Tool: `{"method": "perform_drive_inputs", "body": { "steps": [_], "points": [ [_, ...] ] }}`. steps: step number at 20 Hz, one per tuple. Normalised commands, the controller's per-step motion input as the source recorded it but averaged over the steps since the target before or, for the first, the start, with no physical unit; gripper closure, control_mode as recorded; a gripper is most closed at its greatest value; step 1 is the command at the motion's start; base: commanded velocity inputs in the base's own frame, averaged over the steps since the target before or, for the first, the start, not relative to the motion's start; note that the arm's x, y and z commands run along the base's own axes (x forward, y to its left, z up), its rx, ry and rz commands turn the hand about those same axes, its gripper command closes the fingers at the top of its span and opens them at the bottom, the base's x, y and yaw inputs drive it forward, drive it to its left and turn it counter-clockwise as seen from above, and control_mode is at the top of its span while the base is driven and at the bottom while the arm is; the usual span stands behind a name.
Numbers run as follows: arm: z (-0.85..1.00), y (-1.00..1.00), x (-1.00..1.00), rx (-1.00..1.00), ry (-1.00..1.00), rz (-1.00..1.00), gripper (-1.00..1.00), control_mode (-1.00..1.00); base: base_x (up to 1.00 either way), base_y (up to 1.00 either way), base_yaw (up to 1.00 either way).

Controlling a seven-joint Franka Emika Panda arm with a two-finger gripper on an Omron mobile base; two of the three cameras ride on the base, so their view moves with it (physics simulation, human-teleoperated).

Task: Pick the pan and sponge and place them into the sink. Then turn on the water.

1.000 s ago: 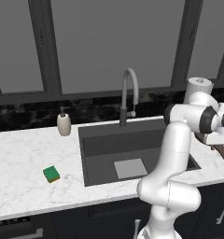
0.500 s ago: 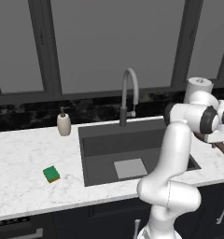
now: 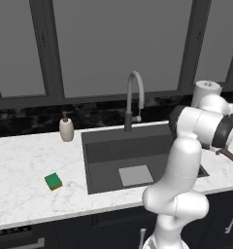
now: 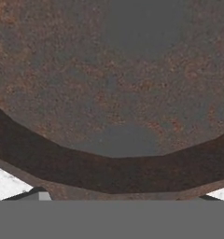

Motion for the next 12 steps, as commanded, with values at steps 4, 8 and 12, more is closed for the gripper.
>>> {"method": "perform_drive_inputs", "body": {
  "steps": [4, 8, 12],
  "points": [
    [0.04, 0.91, -0.09, 0.00, -0.08, 0.37, 1.00, -1.00, 0.00, 0.00, 0.00],
    [0.00, 0.49, 0.00, -0.04, 0.01, 0.18, 1.00, -1.00, 0.00, 0.00, 0.00],
    [0.00, 0.00, 0.00, 0.01, 0.00, 0.00, 1.00, -1.00, 0.00, 0.00, 0.00]
  ]
}}
